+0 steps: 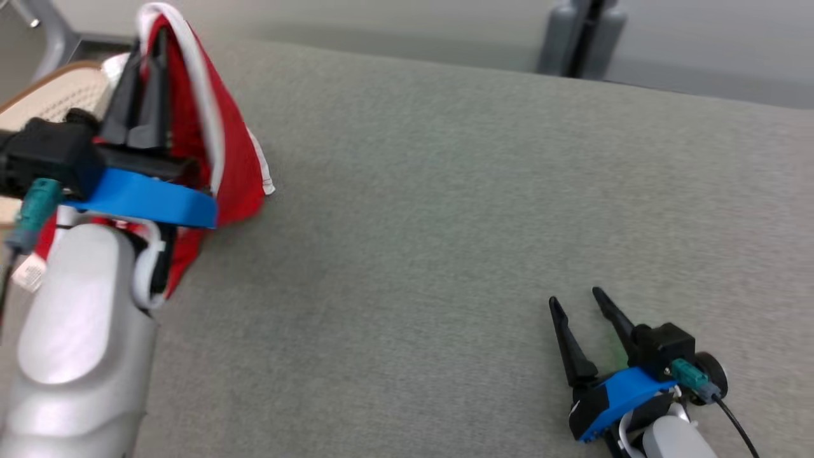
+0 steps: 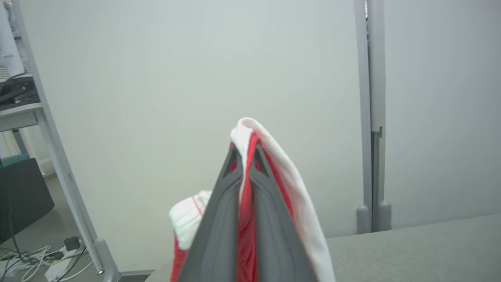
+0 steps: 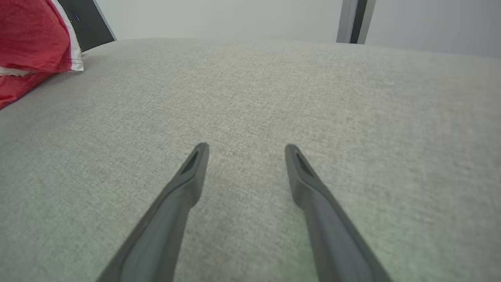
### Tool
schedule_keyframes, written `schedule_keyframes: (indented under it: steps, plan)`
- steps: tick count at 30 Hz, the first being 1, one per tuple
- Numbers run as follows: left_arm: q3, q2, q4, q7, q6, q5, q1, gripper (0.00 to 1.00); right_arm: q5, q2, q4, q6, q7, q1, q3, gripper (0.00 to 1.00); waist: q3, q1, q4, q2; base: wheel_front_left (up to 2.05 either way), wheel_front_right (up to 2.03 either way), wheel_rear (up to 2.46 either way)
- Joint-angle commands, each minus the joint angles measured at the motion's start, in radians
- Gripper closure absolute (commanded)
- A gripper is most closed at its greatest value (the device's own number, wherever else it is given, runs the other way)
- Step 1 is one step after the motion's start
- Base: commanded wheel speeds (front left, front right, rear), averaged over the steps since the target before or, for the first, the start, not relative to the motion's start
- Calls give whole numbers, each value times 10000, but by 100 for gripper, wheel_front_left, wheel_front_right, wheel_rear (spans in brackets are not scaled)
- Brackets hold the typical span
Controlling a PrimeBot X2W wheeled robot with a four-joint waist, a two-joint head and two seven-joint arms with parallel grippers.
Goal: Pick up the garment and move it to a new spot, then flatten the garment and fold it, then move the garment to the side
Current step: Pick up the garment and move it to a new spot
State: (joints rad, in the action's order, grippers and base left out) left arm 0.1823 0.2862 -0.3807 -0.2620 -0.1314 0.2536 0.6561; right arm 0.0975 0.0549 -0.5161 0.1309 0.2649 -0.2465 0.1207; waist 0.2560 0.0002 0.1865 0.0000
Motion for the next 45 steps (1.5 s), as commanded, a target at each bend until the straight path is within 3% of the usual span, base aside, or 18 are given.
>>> schedule_keyframes:
  steps: [1, 7, 14, 19, 26, 27, 28, 29, 35, 45]
  plan:
    - [274, -99, 252, -45, 19, 73, -15, 100, 86, -30, -18, -3, -9, 201, 36, 0, -552, -2, -601, 0, 0, 0, 0]
    - [1207, -501, 772, -37, 18, 290, -18, 100, 578, -38, 77, -3, -6, 616, 326, 0, -1132, -2, -2011, 0, 0, 0, 0]
    - [2267, -1631, 735, -39, 17, 646, 243, 100, 873, -37, 253, -1, -6, 961, 270, 0, -1277, -2, -3424, 0, 0, 0, 0]
    - [2673, -2089, 259, -37, 19, 738, -310, 100, 1013, -42, 367, -1, -6, 1161, 189, 0, -1274, -2, -3754, 0, 0, 0, 0]
    - [1973, -2024, -1090, -39, 118, 297, -2236, 98, 1112, -38, 383, -1, -6, 1136, 88, 0, -1301, -2, -3497, 0, 0, 0, 0]
    - [1808, -1998, -1290, -39, 184, 258, -2553, 64, 1107, -35, 372, -1, -6, 1130, 59, 0, -1325, -2, -3411, 0, 0, 0, 0]
    - [1639, -1965, -1500, -40, 201, 239, -2868, 22, 1086, -36, 371, -1, -6, 1130, 42, 0, -1339, -2, -3318, 0, 0, 0, 0]
    - [1477, -1904, -1677, -40, 258, 156, -3125, 0, 1052, -40, 371, -1, -5, 1142, 33, 0, -1370, -2, -3221, 0, 0, 0, 0]
    - [354, -1763, -2040, -39, 596, -126, -4521, 0, 944, -37, 381, -1, -5, 1207, -70, 0, -1616, -2, -2758, 0, 0, 0, 0]
    - [-1076, -2217, -831, -39, 718, -563, -6334, 0, 1061, -37, 314, -1, -5, 1636, 74, 0, -2215, -2, -2556, 0, 0, 0, 0]
